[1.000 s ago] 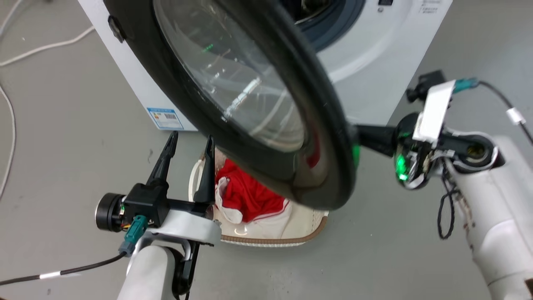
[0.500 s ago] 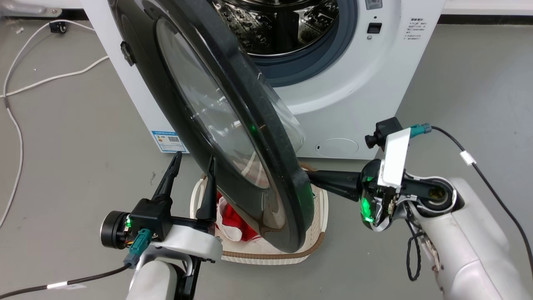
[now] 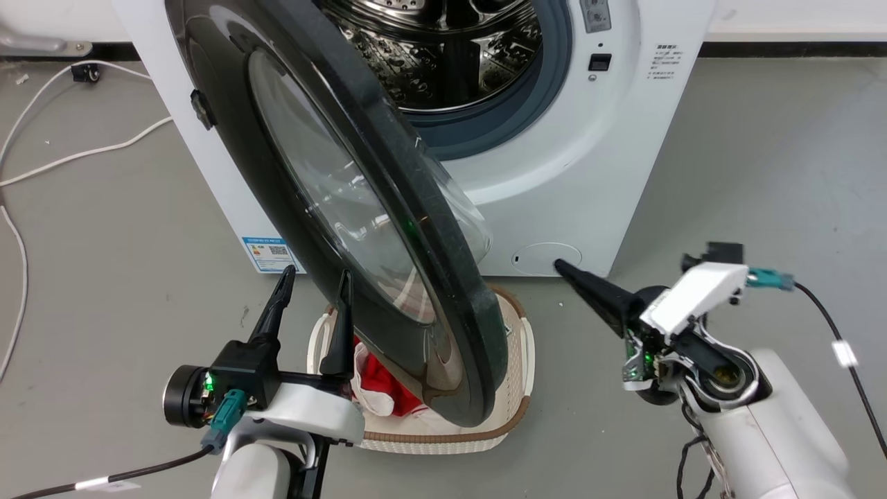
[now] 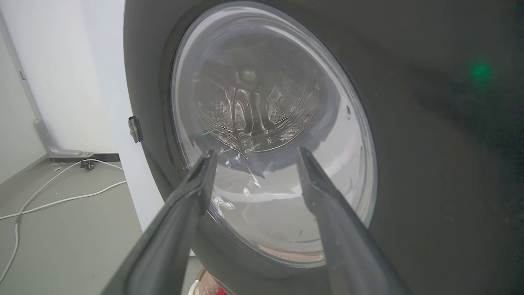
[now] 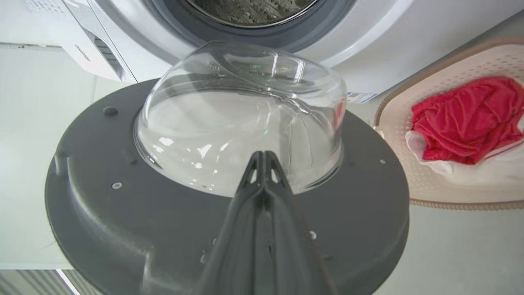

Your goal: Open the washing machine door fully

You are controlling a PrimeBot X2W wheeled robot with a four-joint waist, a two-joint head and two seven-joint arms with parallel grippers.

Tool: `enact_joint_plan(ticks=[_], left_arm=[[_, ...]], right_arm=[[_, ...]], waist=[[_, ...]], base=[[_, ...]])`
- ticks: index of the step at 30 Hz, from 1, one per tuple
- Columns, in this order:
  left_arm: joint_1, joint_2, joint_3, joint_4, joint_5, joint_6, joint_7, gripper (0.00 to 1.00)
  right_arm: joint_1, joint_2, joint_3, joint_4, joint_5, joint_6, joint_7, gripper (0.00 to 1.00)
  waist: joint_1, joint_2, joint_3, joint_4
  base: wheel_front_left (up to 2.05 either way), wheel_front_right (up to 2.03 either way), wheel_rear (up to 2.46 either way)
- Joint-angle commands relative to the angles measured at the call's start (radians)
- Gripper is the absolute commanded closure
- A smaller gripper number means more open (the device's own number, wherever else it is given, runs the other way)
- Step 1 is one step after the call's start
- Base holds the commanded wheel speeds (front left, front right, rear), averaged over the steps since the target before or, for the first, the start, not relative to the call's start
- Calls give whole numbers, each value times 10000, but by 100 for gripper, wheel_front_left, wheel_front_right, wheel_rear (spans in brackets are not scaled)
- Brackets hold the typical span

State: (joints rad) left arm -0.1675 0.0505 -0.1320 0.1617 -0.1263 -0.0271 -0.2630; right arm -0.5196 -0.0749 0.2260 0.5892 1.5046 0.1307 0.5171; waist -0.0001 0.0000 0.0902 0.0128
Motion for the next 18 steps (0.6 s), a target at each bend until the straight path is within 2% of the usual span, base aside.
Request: enact_joint_plan(ticks=[1, 6, 11, 12, 13, 14, 18], left_arm=[[141, -6, 18, 22, -54, 19, -25, 0], [214, -8, 86, 63, -100, 72, -25, 0], [383, -6, 184, 87, -95, 78, -25, 0], [398, -6, 214, 79, -90, 85, -25, 0], [408, -6, 237, 77, -84, 85, -25, 0], [409, -6, 270, 73, -73, 82, -25, 0], [435, -6, 338, 91, -49, 60, -25, 0]], right_arm=[[341, 37, -258, 40, -168, 0, -787, 100], [982, -75, -1122, -308, -184, 0, -2473, 100], [1785, -223, -1735, -1181, -351, 0, -3757, 100], [1945, -205, -1831, -1349, -342, 0, -3969, 65], [2095, -215, -1884, -1530, -493, 0, -4230, 36], [2241, -252, -1898, -1705, -672, 0, -4481, 0], [2698, -371, -1835, -2313, -1477, 0, -5461, 0]], waist=[[1, 0, -76, -40], [1, 0, -218, -101], [1, 0, -325, -196], [1, 0, -338, -229], [1, 0, -345, -256], [1, 0, -337, -280], [1, 0, -316, -347]], base=[[0, 0, 0], [0, 0, 0], [0, 0, 0], [0, 0, 0], [0, 0, 0], [0, 0, 0], [0, 0, 0]])
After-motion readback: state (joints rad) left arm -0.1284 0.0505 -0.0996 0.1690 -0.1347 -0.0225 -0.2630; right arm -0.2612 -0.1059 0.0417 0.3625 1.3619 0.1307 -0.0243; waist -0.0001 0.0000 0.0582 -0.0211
